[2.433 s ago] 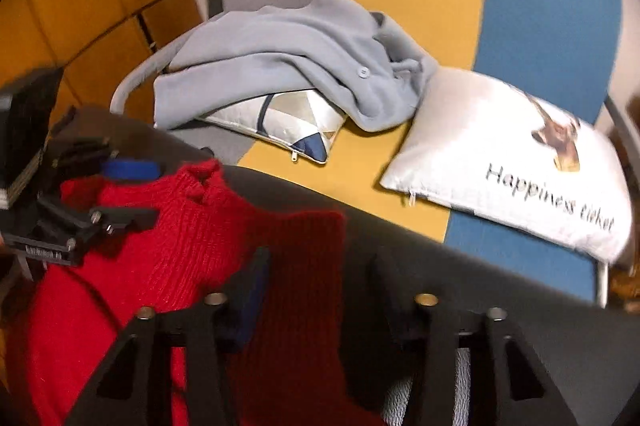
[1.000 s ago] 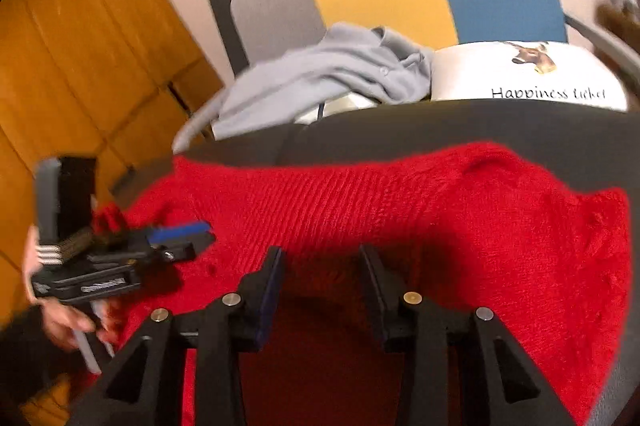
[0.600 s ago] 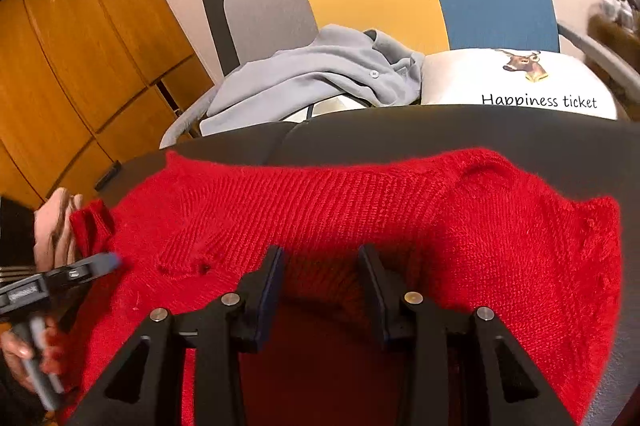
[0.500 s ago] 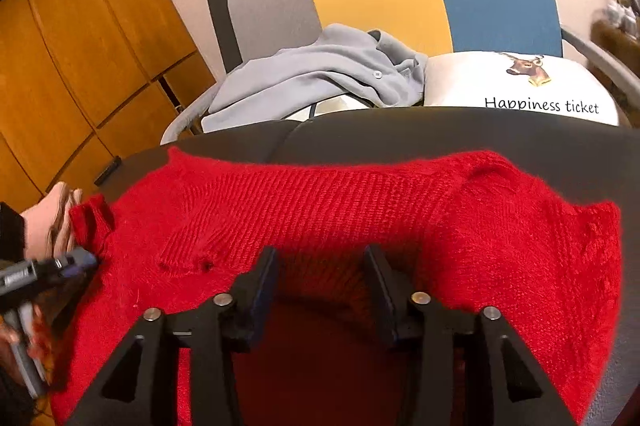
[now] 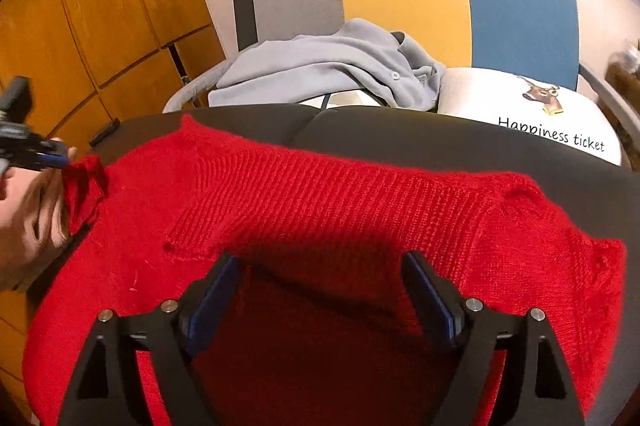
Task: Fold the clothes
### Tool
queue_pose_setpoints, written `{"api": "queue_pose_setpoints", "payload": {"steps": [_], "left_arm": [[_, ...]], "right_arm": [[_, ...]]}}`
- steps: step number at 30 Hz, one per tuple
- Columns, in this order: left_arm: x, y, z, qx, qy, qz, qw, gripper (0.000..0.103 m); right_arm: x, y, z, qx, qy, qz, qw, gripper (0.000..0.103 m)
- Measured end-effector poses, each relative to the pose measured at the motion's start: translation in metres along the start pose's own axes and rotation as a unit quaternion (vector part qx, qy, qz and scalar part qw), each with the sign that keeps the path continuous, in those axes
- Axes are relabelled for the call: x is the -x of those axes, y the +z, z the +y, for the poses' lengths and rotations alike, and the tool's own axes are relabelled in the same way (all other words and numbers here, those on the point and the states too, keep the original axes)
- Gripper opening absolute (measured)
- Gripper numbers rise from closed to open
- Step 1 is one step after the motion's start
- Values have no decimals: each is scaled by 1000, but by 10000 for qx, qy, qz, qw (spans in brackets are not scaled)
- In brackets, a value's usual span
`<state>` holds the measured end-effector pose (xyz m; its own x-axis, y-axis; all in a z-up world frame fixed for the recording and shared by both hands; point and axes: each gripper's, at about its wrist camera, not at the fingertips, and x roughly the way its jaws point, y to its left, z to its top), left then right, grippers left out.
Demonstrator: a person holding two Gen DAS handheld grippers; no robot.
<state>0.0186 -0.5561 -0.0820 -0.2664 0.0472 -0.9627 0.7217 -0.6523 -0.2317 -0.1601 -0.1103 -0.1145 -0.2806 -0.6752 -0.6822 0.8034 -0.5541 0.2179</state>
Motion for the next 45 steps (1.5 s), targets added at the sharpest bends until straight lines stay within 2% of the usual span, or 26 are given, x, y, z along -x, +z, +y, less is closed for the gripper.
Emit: {"api": "queue_pose_setpoints", "payload": {"steps": [3,6,8,9,11,13,16,18,20,23,26,27,30,32,34,35,36,41,45], "left_arm": [[-23,7,-1,112,305,435,9985,51],[-46,9,0,256,705,636,9952,51],[-55,7,6,436,763,612,9942,48],[-53,6,6,448,714,504,9952,45],[-45,2,5,402,536,252,9974,15],[-31,-3,5,365,126,-13,9993,12],[-2,-17,0,304,-895,-444,9945,11],[17,-27,-12,177,-1711,-639,9830,11],[36,-39,-28,26,-2484,-777,9655,11],[53,-60,-67,-280,-3166,-778,9449,11],[52,-66,-110,-575,-3546,-648,9310,12],[47,-66,-125,-660,-3592,-602,9290,12],[17,-60,-167,-810,-3537,-431,9309,12],[-10,-51,-190,-893,-3375,-253,9367,18],[-30,-42,-196,-919,-3062,-77,9475,23],[-38,-41,-192,-873,-2941,-20,9518,25],[-41,-44,-183,-787,-2977,-46,9514,25],[-31,-63,-127,-424,-3441,-559,9363,35],[-35,-96,-76,-90,-3451,-971,9335,36]], "right_arm": [[1,0,-4,-103,122,-48,9999,85],[3,0,-5,-169,223,-86,9996,86],[4,0,-6,-209,278,-109,9993,87],[4,0,-6,-213,284,-111,9993,87],[4,0,-6,-214,286,-110,9993,87],[4,0,-6,-215,288,-109,9993,87],[4,1,-5,-217,292,-108,9993,87],[4,1,-5,-218,294,-107,9993,87],[4,1,-5,-219,296,-106,9993,87],[4,2,-4,-220,299,-105,9993,88],[3,2,-4,-176,245,-85,9995,88],[2,2,-3,-160,226,-77,9996,88],[0,3,-2,-102,175,-43,9998,89],[0,3,-1,-70,143,-29,9999,90],[-1,3,-2,-58,141,-21,9999,90],[-1,3,-2,-68,155,-26,9999,90],[-1,3,-3,-82,173,-33,9998,91],[0,3,-6,-148,261,-57,9995,91],[1,5,-1,-88,183,-15,9998,93]]}}
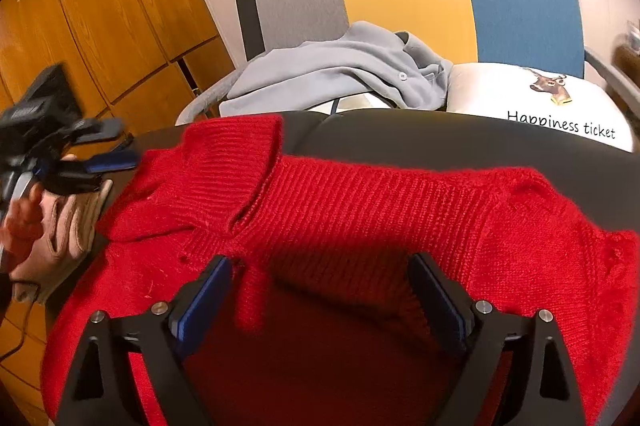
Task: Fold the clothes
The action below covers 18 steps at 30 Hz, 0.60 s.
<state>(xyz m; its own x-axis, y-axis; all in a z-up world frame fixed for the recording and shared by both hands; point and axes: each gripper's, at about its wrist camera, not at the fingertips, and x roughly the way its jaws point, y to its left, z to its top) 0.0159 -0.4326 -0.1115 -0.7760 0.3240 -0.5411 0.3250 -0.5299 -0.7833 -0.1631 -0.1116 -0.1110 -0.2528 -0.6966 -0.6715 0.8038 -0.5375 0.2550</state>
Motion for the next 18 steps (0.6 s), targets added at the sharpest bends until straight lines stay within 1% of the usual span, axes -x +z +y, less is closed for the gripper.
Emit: {"api": "queue_pose_setpoints", "payload": {"steps": [2,5,7,8,10,12,14,16,17,18], "left_arm": [[16,-23,26,245,-76,-136,9996,36],[24,-50,66,793,-232,-292,9962,36],[25,-62,87,1107,-369,-378,9924,36],[27,-67,91,1161,-471,-430,9912,36],[27,-73,88,1044,-570,-579,9912,37],[25,-74,83,840,-568,-610,9930,37],[22,-75,79,674,-535,-559,9947,39],[18,-76,69,397,-375,-503,9972,40],[16,-77,64,246,-285,-471,9982,41],[14,-78,59,73,-218,-451,9987,42]], "right_arm": [[3,4,9,84,-213,55,9997,93],[14,13,25,31,78,-114,9999,93],[14,19,32,-195,383,-154,9990,93],[11,25,35,-371,532,-158,9978,93],[3,33,39,-637,661,-185,9956,91],[-8,41,43,-855,715,-182,9936,83],[-25,47,44,-1082,706,-65,9916,80],[-41,50,43,-1306,650,30,9893,71],[-46,52,43,-1373,604,36,9887,64],[-50,53,45,-1398,521,43,9888,46]]}}
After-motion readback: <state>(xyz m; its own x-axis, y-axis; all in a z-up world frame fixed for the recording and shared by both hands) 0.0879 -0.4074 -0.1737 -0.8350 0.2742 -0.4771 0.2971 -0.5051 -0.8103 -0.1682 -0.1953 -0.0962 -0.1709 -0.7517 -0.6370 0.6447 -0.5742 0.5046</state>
